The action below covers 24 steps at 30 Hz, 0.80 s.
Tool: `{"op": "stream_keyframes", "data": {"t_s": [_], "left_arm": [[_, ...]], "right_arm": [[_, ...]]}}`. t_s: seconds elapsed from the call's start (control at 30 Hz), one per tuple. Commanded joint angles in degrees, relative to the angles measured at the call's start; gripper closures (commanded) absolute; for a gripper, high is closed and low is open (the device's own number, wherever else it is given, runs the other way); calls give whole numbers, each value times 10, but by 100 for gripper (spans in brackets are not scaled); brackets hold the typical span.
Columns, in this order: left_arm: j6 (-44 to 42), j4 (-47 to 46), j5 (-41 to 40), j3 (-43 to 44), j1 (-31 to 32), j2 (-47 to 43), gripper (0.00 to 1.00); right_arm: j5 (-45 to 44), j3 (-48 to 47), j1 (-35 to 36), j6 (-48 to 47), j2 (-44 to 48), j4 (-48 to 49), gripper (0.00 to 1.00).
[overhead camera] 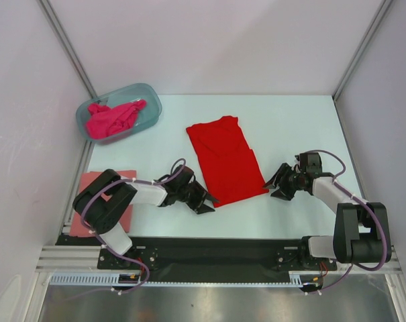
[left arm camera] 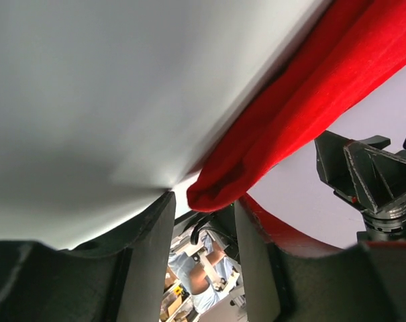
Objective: Fold and stack the t-shirts
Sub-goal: Fold the tshirt
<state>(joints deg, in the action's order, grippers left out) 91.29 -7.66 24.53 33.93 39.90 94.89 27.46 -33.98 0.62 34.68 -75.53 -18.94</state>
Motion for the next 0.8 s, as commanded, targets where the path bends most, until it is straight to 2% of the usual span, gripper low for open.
{"op": "stream_keyframes", "data": {"t_s": [0.0, 0.2, 0.23, 0.3, 0.33, 0.37, 0.57, 0.77], "left_arm": [[-6, 49, -71, -9, 3, 42, 53], [-26, 40, -77, -10, -11, 52, 68], [-27, 34, -77, -12, -13, 53, 75], [-43, 34, -77, -16, -21, 55, 83], [-51, 36, -77, -16, -24, 54, 93], [-58, 38, -77, -16, -31, 54, 98], [-157, 101, -84, -39, -82, 8, 100], [-273, 120, -63, -47, -123, -17, 100]], "right_arm": [[8, 4, -2, -1, 11, 12, 45], [8, 8, -2, -2, 16, 9, 44], [9, 8, -2, -2, 18, 9, 44], [8, 11, -2, -2, 17, 9, 44], [10, 12, -1, -3, 15, 11, 44], [12, 13, -2, -2, 13, 11, 44], [33, 11, 10, -17, -9, 7, 42], [47, 28, 71, 19, -32, 56, 43]]}}
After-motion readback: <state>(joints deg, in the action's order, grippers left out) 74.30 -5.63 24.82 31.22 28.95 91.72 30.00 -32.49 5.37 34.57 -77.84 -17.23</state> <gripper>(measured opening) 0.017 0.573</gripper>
